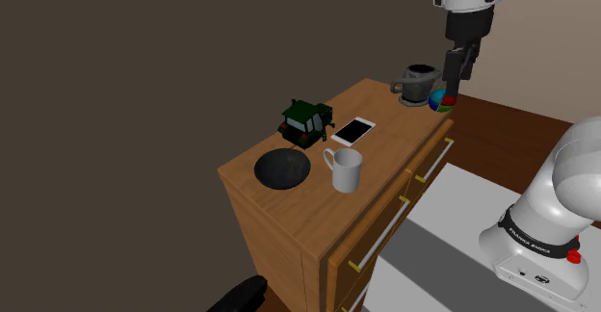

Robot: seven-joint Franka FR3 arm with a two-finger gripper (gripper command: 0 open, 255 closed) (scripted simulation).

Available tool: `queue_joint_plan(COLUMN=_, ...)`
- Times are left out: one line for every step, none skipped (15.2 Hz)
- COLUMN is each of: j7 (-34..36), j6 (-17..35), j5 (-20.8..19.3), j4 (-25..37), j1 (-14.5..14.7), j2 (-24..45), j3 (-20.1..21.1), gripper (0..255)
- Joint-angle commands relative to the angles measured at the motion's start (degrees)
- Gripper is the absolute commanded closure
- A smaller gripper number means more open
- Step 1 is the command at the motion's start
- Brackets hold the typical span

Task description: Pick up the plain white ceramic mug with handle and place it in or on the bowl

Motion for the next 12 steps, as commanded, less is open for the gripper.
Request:
queue_joint_plan(j7=0.0, j6=0.0, j5=0.0, j4=0.0, j1=0.0, j2=0.0, j3=0.0, gripper=0)
queue_joint_plan(j7=0.6, j6=1.9, j5=0.7, j4=-0.9, j1=0.4, j2=0.5, j3=0.7, gripper=0)
queue_joint_plan(j7=1.3, j6=3.8, j5=1.5, j4=-1.8, j1=0.9, j2=1.1, j3=1.4, gripper=0)
queue_joint_plan(j7=1.9, j6=5.8, j5=2.2, j4=-2.6, j1=1.3, j2=1.7, j3=2.1, gripper=0)
queue_joint_plan(j7=2.5, j6=7.7, j5=2.9, j4=-3.4, j1=1.7, j2=2.4, j3=2.8, gripper=0)
queue_joint_plan(j7=3.1, j6=9.7, j5=3.5, j4=-4.0, j1=2.2, j2=3.3, j3=3.5, gripper=0)
queue_joint_plan(j7=3.7, j6=11.7, j5=4.2, j4=-4.6, j1=2.6, j2=4.2, j3=4.3, gripper=0)
queue_joint_plan(j7=4.3, j6=13.7, j5=4.8, j4=-5.1, j1=3.0, j2=5.1, j3=5.0, gripper=0)
queue_joint_plan(j7=4.8, j6=15.7, j5=5.4, j4=-5.6, j1=3.4, j2=6.2, j3=5.8, gripper=0)
queue_joint_plan(j7=5.4, j6=17.7, j5=5.9, j4=-5.9, j1=3.9, j2=7.3, j3=6.5, gripper=0)
queue_joint_plan(j7=6.0, j6=19.8, j5=6.4, j4=-6.2, j1=4.3, j2=8.5, j3=7.3, gripper=0)
queue_joint_plan(j7=6.5, j6=21.8, j5=6.9, j4=-6.4, j1=4.6, j2=9.8, j3=8.1, gripper=0)
